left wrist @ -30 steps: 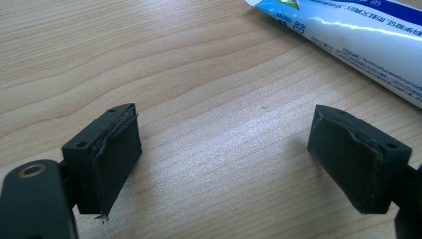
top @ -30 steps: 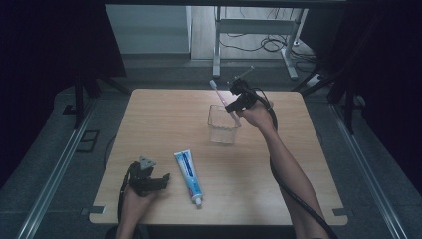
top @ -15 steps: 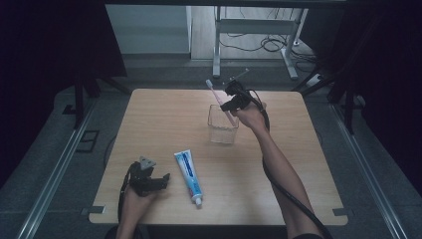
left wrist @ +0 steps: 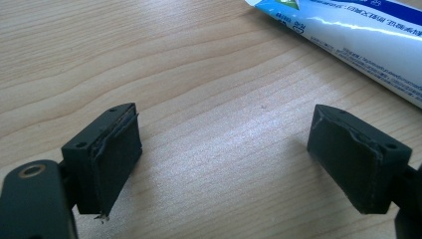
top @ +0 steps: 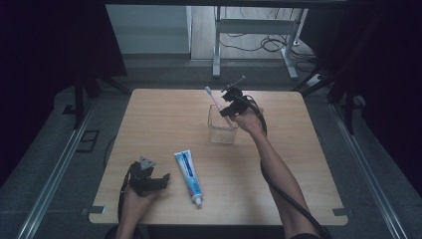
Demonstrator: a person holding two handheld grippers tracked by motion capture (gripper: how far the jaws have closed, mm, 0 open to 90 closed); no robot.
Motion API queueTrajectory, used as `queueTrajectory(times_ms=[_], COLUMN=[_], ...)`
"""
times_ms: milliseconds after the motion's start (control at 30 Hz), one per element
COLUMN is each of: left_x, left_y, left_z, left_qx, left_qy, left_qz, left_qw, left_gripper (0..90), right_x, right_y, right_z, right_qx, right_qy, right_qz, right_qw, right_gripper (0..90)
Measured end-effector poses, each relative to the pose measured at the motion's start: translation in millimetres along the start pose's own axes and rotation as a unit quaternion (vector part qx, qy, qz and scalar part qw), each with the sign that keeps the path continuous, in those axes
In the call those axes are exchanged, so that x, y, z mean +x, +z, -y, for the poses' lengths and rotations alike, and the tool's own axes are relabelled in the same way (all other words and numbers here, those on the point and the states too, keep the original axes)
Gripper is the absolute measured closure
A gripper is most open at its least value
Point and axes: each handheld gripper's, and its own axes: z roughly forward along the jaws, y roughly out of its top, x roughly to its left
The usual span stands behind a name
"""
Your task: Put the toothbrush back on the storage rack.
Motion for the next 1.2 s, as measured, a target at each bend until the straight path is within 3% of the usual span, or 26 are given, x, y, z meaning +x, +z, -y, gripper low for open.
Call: queueTrajectory(times_ms=[533, 933, 1200], left_x=[0.1, 0.0, -0.1], left_y=[0.0, 0.0, 0.0], left_z=[0.0, 0.0, 0.0], left_qx=[0.000, 0.000, -0.001], left_qy=[0.000, 0.001, 0.000], left_qz=[0.000, -0.001, 0.000], left_qw=[1.0000, 1.0000, 1.0000], left_gripper=[13.6, 13.6, 13.6], right_x=[-0.7, 0.2, -0.9], right_y=[20.6, 32.3, 30.0], right_z=[11.5, 15.7, 15.9], right_qx=[0.029, 0.071, 0.066], right_qy=[-0.004, -0.011, -0.006], right_qz=[-0.007, -0.005, -0.011], right_qw=[0.9995, 0.9974, 0.9977], right_gripper=[78.5, 77.3, 73.4])
